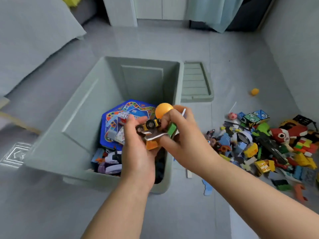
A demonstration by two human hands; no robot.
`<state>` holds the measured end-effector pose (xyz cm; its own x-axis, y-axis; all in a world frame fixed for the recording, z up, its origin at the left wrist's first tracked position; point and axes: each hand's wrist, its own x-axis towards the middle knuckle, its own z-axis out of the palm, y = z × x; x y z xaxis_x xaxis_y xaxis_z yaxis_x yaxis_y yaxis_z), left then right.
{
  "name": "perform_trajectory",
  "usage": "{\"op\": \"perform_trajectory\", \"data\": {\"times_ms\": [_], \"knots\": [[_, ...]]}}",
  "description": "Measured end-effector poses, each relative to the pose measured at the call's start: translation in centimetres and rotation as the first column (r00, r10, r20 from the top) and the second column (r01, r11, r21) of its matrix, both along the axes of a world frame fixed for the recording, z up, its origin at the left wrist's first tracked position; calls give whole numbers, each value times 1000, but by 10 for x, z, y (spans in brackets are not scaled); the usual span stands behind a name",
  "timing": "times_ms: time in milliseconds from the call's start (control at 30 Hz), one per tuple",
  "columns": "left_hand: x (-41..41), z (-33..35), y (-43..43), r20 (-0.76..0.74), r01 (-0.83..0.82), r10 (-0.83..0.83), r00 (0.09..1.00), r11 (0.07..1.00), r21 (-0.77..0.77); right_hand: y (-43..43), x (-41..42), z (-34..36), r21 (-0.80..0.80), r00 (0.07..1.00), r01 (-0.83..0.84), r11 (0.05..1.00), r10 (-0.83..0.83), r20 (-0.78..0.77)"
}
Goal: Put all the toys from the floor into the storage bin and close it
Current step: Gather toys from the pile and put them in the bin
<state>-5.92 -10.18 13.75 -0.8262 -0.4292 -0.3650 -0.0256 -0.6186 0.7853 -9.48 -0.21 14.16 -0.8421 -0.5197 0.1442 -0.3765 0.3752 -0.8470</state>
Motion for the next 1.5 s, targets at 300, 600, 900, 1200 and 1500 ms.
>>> {"op": "perform_trajectory", "data": {"times_ms": [300,600,900,1200,1500], "knots": [[18,-29,-76,291,-33,12,957,997,67,-80,-13,-58,291,921,-106,951,-16,388],[20,-19,12,-53,164,-158,986,974,153,27,8,-44,-94,918,164,982,-117,380],[34,-115,158,268,686,-728,632,685,244,249,58,-194,385,391,673,631,-746,539],[-10,-215,236,403,630,-729,554,683,369,315,-26,-253,597,698,498,630,-699,155],[-17,-244,235,439,492,-647,623,761,423,314,-59,-294,613,762,519,595,-647,-16]]}}
